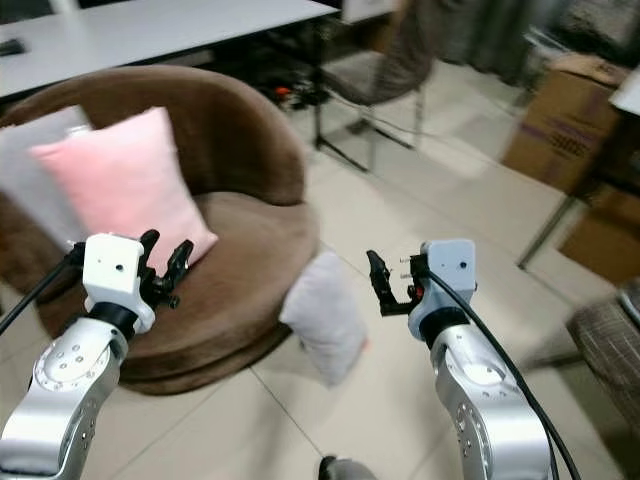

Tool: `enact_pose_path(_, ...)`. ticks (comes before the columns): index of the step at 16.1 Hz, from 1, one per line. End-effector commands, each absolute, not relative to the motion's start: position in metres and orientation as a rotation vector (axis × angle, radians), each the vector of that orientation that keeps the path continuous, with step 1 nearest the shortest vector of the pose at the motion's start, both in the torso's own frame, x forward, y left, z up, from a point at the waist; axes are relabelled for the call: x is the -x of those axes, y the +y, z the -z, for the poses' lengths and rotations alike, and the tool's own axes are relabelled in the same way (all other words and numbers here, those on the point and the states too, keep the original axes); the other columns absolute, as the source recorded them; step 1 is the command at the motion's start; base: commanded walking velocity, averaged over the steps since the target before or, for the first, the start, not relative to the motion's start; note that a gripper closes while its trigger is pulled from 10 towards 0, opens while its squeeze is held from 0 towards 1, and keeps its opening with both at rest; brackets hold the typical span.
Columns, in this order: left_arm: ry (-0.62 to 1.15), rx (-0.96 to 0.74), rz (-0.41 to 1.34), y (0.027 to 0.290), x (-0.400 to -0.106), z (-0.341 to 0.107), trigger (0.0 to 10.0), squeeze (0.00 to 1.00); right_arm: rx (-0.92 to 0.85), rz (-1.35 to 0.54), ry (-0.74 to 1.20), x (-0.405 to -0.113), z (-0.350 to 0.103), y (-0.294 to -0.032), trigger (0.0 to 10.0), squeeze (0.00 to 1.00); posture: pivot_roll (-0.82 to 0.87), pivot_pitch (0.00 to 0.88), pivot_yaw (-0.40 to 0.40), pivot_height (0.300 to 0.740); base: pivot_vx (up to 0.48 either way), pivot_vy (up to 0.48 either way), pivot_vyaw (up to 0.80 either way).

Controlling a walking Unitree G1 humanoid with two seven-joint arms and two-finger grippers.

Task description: Move the pillow to the sofa from floor

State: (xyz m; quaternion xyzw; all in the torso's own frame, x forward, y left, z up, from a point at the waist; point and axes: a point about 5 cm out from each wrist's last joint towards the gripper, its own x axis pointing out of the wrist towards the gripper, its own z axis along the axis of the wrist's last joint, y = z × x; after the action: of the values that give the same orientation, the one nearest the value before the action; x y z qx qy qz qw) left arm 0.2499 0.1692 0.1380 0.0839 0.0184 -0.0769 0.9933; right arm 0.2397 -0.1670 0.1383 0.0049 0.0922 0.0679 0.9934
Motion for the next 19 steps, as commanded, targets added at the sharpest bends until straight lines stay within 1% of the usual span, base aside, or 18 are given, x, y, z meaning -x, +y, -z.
enact_pose_path(1, 0.033, -0.18, 0.149, 0.1703, -0.2528, -0.1393, 10.0, 0.0, -0.008, -0.121, 0.186, -0.24, -0.1386, -0.1684, 10.0, 0.0, -0.01, 0.0, 0.022, 0.74, 0.0, 0.0, -0.8)
enact_pose_path(7, 0.012, -0.18, 0.147, 0.1736, -0.258, -0.1436, 10.0, 0.0, -0.018, -0.118, 0.191, -0.2405, -0.1379, -0.1672, 10.0, 0.0, -0.01, 0.0, 0.026, 0.74, 0.0, 0.0, -0.8)
enact_pose_path(19, 0.022, -0.188, 0.156, 0.173, -0.2608, -0.141, 10.0, 0.0, -0.011, -0.108, 0.191, -0.2402, -0.139, -0.1682, 10.0, 0.0, -0.01, 0.0, 0.033, 0.74, 0.0, 0.37, -0.8)
